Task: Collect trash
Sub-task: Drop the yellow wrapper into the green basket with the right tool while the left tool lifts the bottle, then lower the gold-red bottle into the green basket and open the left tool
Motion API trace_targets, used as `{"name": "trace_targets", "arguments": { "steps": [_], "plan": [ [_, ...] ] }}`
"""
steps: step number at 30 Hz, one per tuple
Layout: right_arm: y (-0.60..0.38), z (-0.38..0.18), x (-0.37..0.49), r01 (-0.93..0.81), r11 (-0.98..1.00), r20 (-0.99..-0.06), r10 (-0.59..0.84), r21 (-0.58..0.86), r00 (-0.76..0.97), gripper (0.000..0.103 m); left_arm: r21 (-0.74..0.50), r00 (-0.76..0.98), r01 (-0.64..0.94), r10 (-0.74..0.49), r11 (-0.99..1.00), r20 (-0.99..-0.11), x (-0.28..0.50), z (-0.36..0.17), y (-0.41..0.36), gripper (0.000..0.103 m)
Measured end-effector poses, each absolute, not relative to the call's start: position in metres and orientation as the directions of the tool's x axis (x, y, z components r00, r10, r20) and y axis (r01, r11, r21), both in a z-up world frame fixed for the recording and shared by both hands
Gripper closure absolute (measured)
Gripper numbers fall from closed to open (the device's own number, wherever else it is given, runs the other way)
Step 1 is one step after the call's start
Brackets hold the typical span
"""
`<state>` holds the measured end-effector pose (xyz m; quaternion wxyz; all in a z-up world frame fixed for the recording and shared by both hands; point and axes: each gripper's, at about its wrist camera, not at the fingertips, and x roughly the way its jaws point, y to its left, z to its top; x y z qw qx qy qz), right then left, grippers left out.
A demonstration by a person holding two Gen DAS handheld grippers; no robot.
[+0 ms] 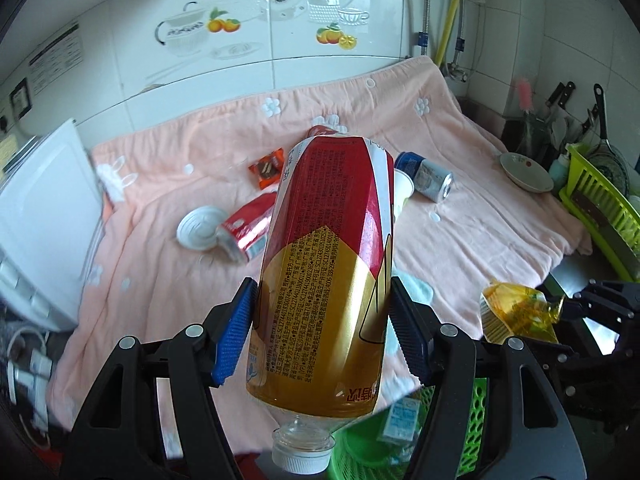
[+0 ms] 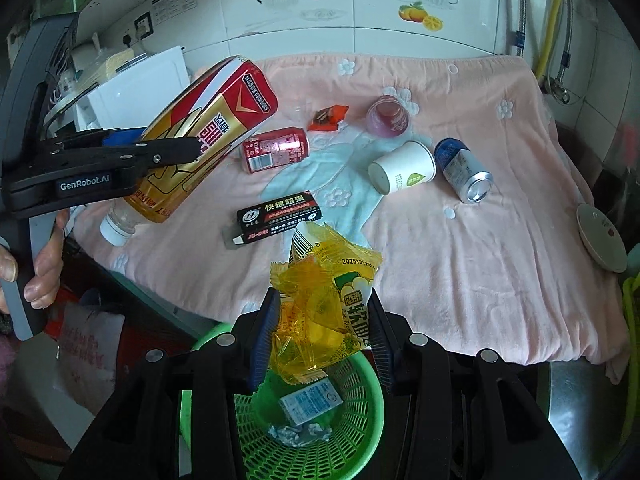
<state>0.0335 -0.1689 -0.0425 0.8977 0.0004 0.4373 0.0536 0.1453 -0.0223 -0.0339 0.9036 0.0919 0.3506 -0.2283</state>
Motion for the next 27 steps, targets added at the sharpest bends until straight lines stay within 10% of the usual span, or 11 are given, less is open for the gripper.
{"name": "trace_targets", "arguments": {
  "steps": [20, 27],
  "plan": [
    [-0.128, -0.072, -0.032, -0.191, 0.982, -0.818, 0.112, 0.003, 0.564, 0.061, -0.022, 0.682, 0.325, -0.251, 0.945, -0.687, 0.015, -0.058, 0.032, 0.039],
    [-0.127, -0.076, -0.034, -0.201, 0.979, -0.819, 0.122, 0.009, 0.56, 0.046, -0.033, 0.679, 0.305, -0.242, 0.952, -0.693, -0.004, -0.068, 0.031, 0.039]
  ]
}}
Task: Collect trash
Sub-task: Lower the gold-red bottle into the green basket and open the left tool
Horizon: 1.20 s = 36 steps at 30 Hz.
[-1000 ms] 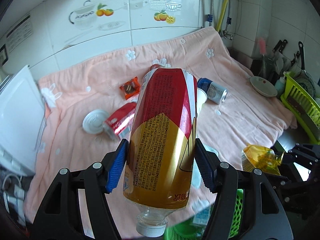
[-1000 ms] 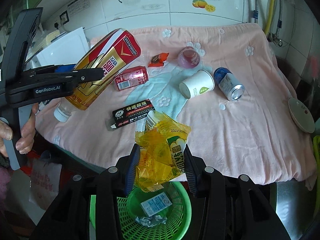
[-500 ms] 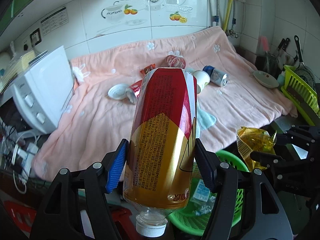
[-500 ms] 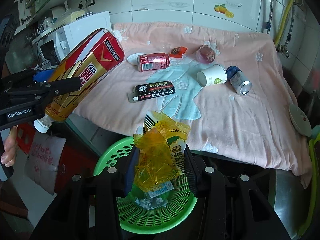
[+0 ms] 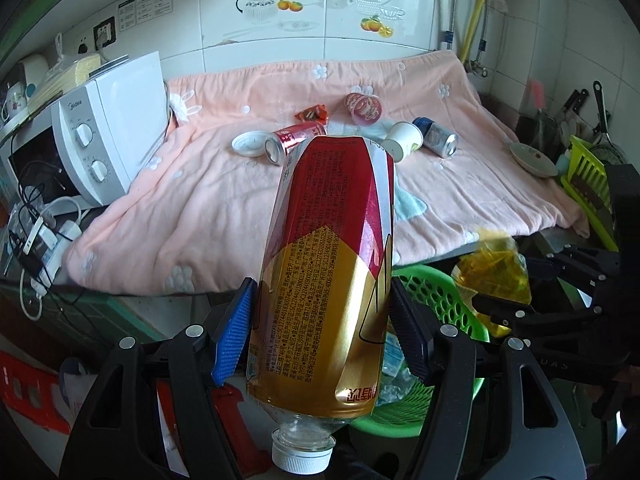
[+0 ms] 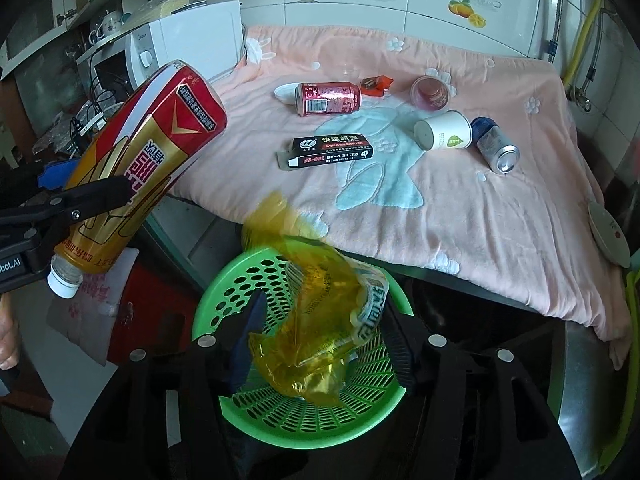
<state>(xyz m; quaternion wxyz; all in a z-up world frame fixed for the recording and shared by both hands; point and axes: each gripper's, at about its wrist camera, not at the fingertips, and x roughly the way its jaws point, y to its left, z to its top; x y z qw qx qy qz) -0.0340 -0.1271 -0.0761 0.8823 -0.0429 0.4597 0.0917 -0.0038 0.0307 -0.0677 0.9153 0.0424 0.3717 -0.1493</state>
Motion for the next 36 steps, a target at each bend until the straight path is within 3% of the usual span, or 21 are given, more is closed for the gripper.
{"name": "trace_targets", "arguments": {
  "steps": [5, 9, 36],
  "plan": [
    [-0.129, -0.074, -0.036, -0.203, 0.979, -0.811, 0.122, 0.005, 0.571, 0.032, -0.048, 0.665, 0.306, -0.249, 0.951, -0.704, -0.008, -0.074, 0.028, 0.039],
    [-0.132, -0.071, -0.038, -0.2, 0.98, -0.806, 0.129, 0.013, 0.578, 0.028, -0.058, 0.651, 0.306, -0.253, 0.95, -0.716, -0.01, -0.079, 0.024, 0.039],
    [-0.181, -0.052, -0.064, -0.073, 0.997, -0.775, 0.068, 0.028, 0.628, 0.023, -0.145, 0.505, 0.395, -0.346, 0.907, -0.791, -0.003, -0.115, -0.035, 0.036]
  ]
}}
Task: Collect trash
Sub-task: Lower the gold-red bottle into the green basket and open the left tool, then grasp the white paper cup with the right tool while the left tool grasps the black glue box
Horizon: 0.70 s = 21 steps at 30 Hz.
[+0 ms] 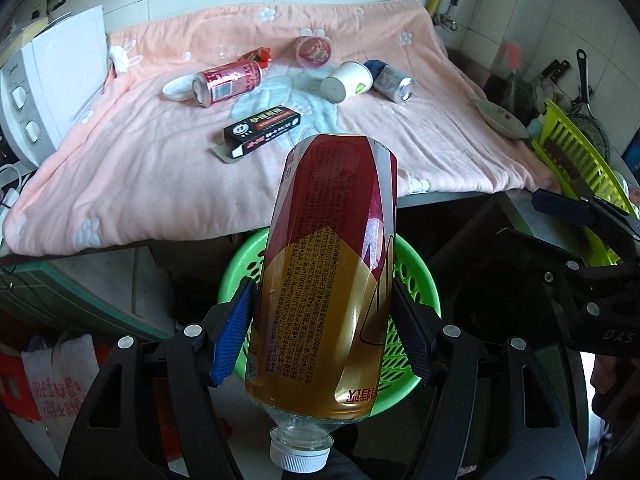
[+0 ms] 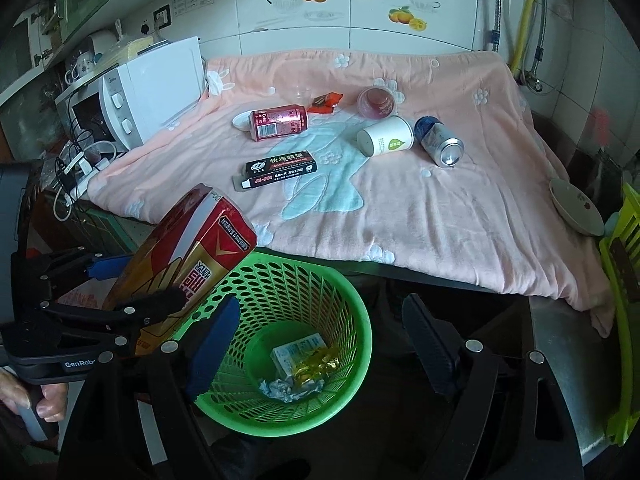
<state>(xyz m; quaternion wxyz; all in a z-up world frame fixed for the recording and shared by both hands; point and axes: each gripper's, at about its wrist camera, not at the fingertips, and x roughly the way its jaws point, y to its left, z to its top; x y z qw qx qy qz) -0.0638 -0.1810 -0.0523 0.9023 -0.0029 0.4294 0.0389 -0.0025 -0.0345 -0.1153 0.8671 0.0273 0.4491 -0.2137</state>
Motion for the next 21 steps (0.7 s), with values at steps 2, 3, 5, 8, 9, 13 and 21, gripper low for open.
{"name": "trace_targets", "arguments": {
  "steps": [2, 3, 5, 8, 9, 13, 21],
  "plan": [
    [-0.183, -0.052, -0.063, -0.068, 0.997, -0.775, 0.066, 0.029, 0.628, 0.023, -0.145, 0.507, 0.407, -0.355, 0.902, -0.785, -0.002, -0.113, -0.037, 0.034],
    [-0.183, -0.052, -0.062, -0.068, 0.997, -0.775, 0.066, 0.03, 0.628, 0.023, -0.138, 0.514, 0.409, -0.353, 0.902, -0.782, -0.001, -0.111, -0.038, 0.031],
    [-0.184, -0.051, -0.06, -0.067, 0.997, -0.773, 0.065, 0.029, 0.631, 0.023, -0.124, 0.528, 0.416, -0.35, 0.901, -0.774, -0.001, -0.107, -0.04, 0.029],
    [-0.186, -0.05, -0.054, -0.067, 0.997, -0.772, 0.067, 0.032, 0.632, 0.023, -0.116, 0.538, 0.411, -0.343, 0.904, -0.77, 0.002, -0.103, -0.039, 0.029],
    [-0.187, -0.049, -0.051, -0.066, 0.997, -0.771, 0.067, 0.033, 0.633, 0.023, -0.114, 0.543, 0.406, -0.34, 0.907, -0.768, 0.003, -0.102, -0.038, 0.029],
    [-0.188, -0.046, -0.037, -0.064, 0.997, -0.772, 0.069, 0.038, 0.632, 0.023, -0.089, 0.569, 0.387, -0.314, 0.918, -0.76, 0.01, -0.096, -0.033, 0.026],
    [-0.196, -0.038, 0.009, -0.033, 0.997, -0.774, 0.08, 0.076, 0.628, 0.023, -0.052, 0.64, 0.327, -0.261, 0.944, -0.723, 0.036, -0.074, -0.016, 0.022]
  ]
}}
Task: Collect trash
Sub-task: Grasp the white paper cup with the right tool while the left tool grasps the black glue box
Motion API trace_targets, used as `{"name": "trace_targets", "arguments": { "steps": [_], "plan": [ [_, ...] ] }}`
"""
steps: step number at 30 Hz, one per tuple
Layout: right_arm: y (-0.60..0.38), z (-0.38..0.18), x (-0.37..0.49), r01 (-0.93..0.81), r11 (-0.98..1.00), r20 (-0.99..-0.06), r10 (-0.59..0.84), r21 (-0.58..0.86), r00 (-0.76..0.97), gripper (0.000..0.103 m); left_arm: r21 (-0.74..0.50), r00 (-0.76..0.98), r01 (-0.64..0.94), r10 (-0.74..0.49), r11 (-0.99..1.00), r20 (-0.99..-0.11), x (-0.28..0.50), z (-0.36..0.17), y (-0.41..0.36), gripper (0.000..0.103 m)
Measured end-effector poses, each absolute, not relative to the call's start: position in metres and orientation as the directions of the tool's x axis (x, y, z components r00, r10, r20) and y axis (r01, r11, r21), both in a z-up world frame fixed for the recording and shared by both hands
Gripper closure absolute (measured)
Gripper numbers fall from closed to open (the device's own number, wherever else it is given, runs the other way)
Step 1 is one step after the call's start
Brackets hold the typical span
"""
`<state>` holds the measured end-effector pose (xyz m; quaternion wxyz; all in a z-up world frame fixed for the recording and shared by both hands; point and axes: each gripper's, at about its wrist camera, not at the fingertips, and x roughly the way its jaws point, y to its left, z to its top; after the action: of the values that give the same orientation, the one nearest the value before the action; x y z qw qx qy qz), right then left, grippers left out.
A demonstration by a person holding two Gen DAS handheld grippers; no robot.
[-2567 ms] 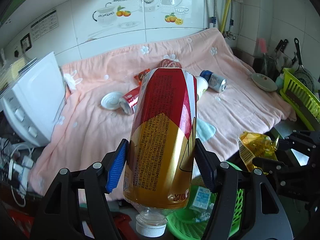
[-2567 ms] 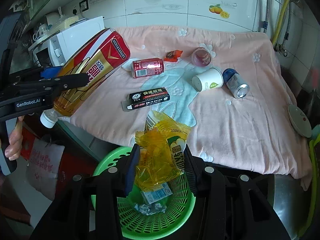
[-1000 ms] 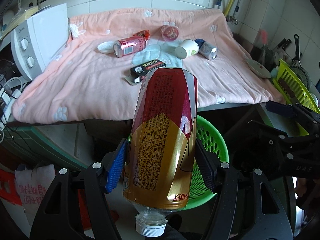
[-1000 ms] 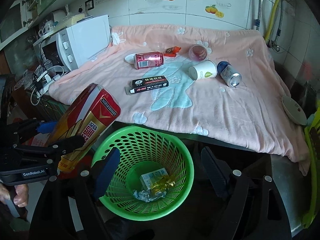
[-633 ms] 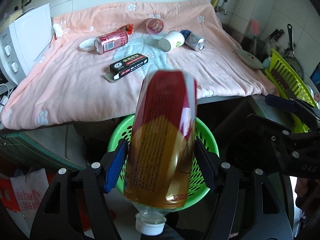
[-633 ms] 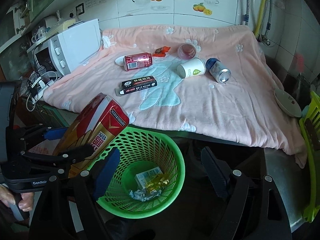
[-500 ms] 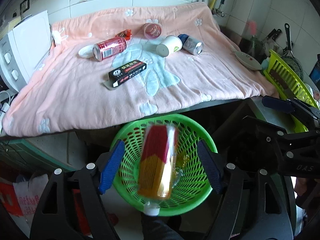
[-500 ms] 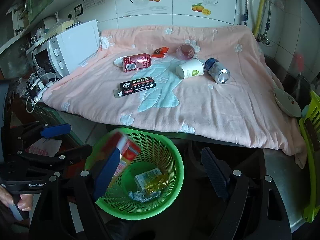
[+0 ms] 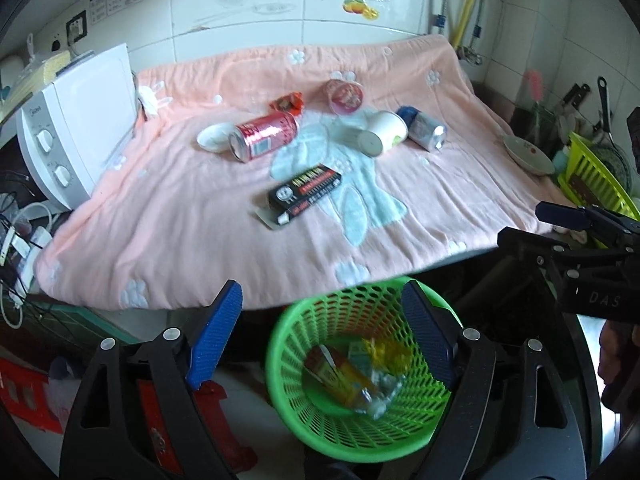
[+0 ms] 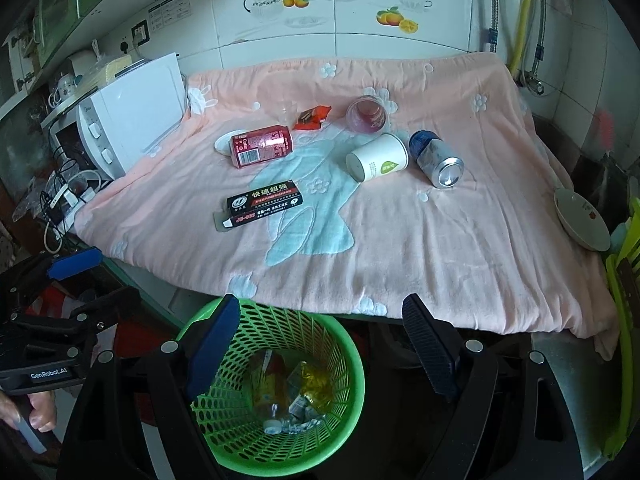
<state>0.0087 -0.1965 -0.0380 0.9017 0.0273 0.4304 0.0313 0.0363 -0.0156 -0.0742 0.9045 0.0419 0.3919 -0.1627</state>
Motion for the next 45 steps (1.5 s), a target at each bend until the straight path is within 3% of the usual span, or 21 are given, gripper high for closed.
{"name": "trace_targets", "arguments": {
  "steps": [14, 32, 45],
  "plan": [
    [-0.236, -0.042, 0.139, 0.122, 0.964, -0.808, 0.124, 0.235, 0.576, 0.023, 0.004, 0.674, 0.289, -0.201, 0.957, -0.711, 0.104, -0.069, 0.002, 0.021],
    [-0.269, -0.106, 0.282, 0.333, 0.918, -0.893, 0.048, 0.216, 0.448, 0.023, 0.066, 0.644, 0.376, -0.209, 0.924, -0.736, 0.186, -0.1, -0.013, 0.021],
    [-0.275, -0.148, 0.328, 0.442, 0.865, -0.926, 0.062, 0.236, 0.373, 0.027, 0.074, 0.594, 0.452, -0.238, 0.889, -0.768, 0.225, -0.124, -0.02, 0.021]
  ]
}}
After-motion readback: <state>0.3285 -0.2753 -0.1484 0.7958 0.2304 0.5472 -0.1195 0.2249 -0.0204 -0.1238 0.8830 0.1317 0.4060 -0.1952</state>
